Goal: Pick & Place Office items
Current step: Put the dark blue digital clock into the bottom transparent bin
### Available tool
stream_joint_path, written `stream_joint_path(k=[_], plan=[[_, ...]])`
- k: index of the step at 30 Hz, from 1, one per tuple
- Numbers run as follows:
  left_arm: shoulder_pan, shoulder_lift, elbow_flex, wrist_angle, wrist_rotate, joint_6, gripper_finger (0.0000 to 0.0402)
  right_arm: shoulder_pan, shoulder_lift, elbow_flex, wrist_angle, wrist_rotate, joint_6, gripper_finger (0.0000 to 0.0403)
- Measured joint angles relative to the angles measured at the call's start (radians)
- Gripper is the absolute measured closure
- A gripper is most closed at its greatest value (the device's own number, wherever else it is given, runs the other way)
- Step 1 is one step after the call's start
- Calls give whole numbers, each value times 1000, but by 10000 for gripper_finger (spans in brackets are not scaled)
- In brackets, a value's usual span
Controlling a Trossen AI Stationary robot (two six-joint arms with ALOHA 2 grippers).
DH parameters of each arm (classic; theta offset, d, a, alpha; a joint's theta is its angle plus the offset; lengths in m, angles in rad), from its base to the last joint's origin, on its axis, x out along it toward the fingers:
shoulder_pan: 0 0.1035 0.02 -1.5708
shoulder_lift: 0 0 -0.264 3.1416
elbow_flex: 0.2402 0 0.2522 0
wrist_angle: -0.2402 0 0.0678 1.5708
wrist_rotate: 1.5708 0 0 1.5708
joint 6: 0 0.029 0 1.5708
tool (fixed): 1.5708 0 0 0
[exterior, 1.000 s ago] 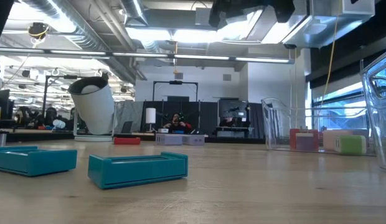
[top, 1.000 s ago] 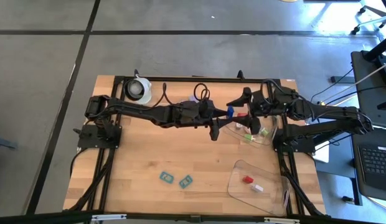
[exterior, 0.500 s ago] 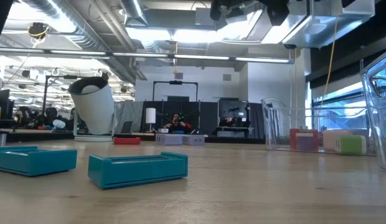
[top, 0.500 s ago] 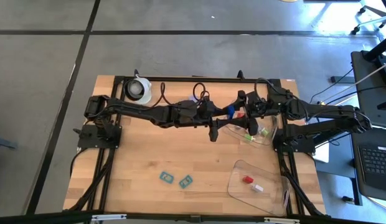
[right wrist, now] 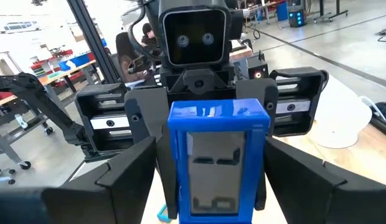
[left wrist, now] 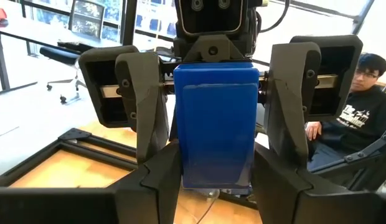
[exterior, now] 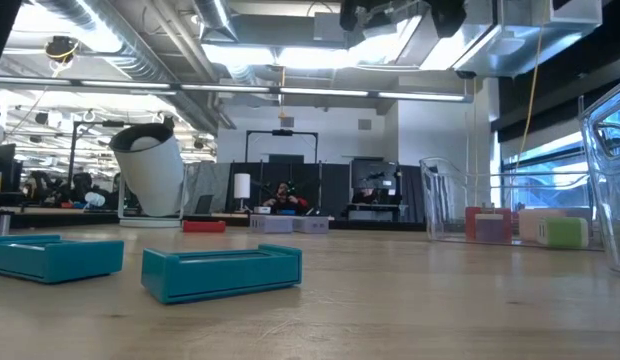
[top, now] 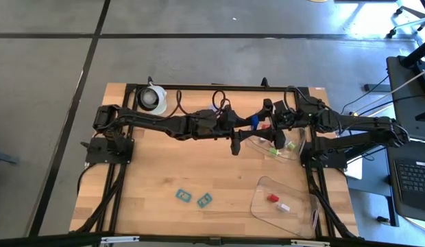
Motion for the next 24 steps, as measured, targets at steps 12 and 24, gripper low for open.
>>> stream_joint_path(k=[12, 24], plan=[[-5, 5, -4, -11, -14, -30, 244, -25, -66, 5, -106, -22, 37, 120], [-5, 5, -4, 11, -18, -39, 242, -25, -55, 4, -95, -38, 56, 123]])
